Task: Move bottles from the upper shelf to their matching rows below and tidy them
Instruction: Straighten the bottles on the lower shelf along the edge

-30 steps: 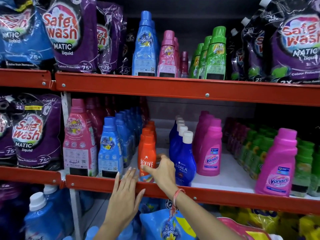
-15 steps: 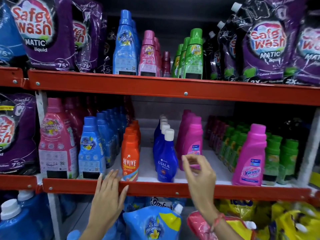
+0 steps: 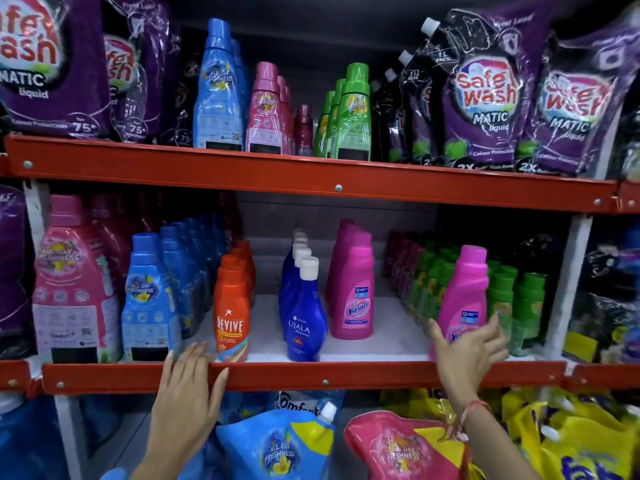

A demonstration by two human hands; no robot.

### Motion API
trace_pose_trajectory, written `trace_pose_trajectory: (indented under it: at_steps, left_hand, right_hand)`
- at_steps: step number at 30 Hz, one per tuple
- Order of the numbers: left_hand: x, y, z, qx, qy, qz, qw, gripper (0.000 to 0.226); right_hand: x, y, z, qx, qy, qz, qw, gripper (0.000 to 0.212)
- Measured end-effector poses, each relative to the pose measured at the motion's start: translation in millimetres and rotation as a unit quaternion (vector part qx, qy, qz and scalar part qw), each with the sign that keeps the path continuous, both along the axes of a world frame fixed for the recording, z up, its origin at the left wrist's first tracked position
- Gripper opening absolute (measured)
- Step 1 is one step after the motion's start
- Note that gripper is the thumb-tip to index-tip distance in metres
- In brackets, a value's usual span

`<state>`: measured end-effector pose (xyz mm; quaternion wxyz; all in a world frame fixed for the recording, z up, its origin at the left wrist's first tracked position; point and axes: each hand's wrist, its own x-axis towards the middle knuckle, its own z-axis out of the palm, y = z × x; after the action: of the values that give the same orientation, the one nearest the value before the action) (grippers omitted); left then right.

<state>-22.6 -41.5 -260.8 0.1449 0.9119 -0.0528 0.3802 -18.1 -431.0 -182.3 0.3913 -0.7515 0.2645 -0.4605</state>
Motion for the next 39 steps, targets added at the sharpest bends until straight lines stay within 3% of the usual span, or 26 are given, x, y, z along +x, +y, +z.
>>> trace_pose_trajectory:
  at_steps: [5, 11, 22, 30, 36, 39]
  left_hand:
    - [-1, 0, 2, 0.004, 0.015, 0.009, 1.0, 0.066]
    - [-1, -2, 1, 0.011, 0.016, 0.019, 1.0, 0.069]
    - [-6, 0, 5, -0.002, 0.026, 0.006, 1.0, 0.064]
    - [-6, -2, 6, -0.003, 0.038, 0.012, 0.999, 0.066]
    - [-8, -3, 8, -0.013, 0.064, 0.013, 0.998, 0.068]
    - [-10, -2, 11, -0.014, 0.075, 0.002, 0.997, 0.072]
  right_hand:
    - [6, -13, 0, 0.039, 0.021, 0.027, 0.999, 0.094]
    - [4, -1, -1, 0.016, 0.012, 0.037, 0.999, 0.09]
    - [9, 75, 6, -0.012, 0.004, 0.202, 0.979, 0.091]
    - [15, 81, 2, -0.012, 0.027, 0.208, 0.978, 0.082]
    - [14, 75, 2, -0.009, 0.066, 0.249, 0.966, 0.088]
    - [0, 85, 9, -0.039, 0.006, 0.217, 0.975, 0.08]
